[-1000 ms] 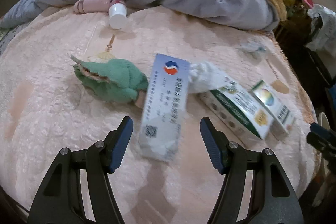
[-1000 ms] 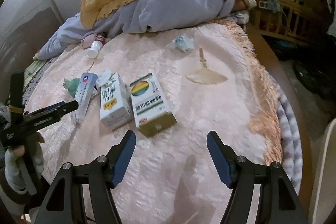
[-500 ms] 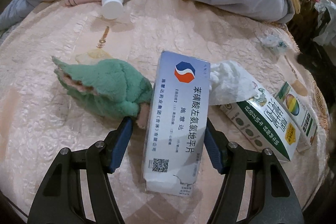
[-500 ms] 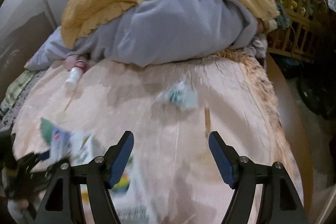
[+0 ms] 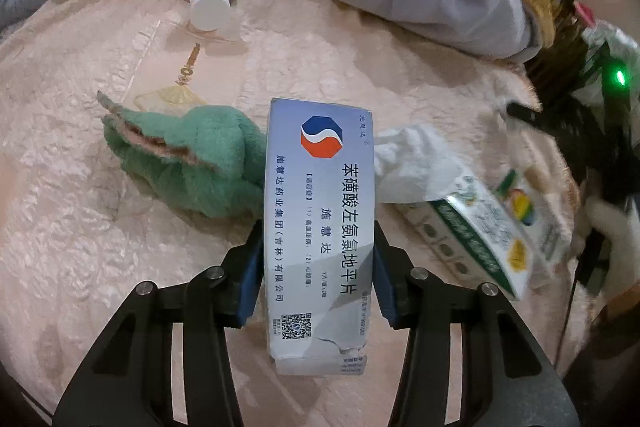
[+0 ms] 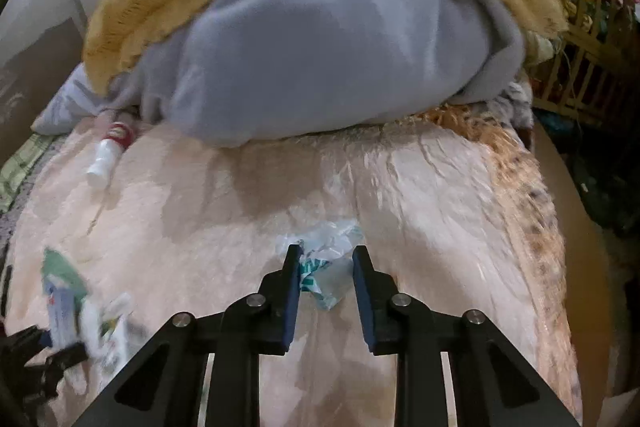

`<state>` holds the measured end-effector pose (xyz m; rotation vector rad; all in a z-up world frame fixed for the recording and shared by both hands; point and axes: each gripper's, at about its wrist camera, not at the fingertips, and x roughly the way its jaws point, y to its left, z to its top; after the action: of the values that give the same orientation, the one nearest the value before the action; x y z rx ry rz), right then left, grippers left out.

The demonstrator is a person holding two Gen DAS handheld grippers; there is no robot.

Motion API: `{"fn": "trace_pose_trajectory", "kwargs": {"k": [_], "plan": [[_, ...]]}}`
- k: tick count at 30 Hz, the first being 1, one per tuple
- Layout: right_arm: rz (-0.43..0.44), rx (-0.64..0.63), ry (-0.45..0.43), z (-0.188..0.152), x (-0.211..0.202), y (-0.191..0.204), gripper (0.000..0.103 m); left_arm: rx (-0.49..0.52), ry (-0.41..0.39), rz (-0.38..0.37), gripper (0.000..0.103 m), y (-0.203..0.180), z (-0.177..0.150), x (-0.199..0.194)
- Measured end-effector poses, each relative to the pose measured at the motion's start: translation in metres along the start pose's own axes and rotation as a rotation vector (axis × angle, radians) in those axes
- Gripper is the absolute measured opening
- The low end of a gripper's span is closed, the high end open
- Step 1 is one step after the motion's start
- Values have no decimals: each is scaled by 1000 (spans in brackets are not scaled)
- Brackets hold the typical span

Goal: Collect trash
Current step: 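Grasp the white-blue medicine box with left tool while right tool grasps tissue, then carry the medicine box and tissue over the white bucket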

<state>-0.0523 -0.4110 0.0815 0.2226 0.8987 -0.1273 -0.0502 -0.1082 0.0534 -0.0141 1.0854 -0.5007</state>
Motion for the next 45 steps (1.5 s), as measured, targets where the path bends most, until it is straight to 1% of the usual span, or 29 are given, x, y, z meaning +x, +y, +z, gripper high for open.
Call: {"fn": "trace_pose_trajectory", "kwargs": {"k": [5,9,14,18,21,25,30,45], "plan": [[51,-18,-23,-34,-50,6,24,27,-13,7,46,-15,-11,-18],[84,-10,-37,-69,-86,10,24,42,-14,3,46,-28,-19,-26],[110,22,-31,-111,-110,12,24,88,-14,-3,46,-56,-35,-34],[108,38,-35,-130,-123,12,24,134,-19,-15,46,-77,-44,-38],[113,60,-41,-141,-135,8,24,158,-18,-33,46,-94,-51,-41],[88,50,-53,-150,-152,6,24,195,-22,-49,46,-115,-57,-45],[74,74,-71,-159,-170,-5,24,245,-30,-64,46,-142,-63,-48],[41,152,-95,-180,-197,-42,24,344,-28,-109,46,-198,-72,-48]]}}
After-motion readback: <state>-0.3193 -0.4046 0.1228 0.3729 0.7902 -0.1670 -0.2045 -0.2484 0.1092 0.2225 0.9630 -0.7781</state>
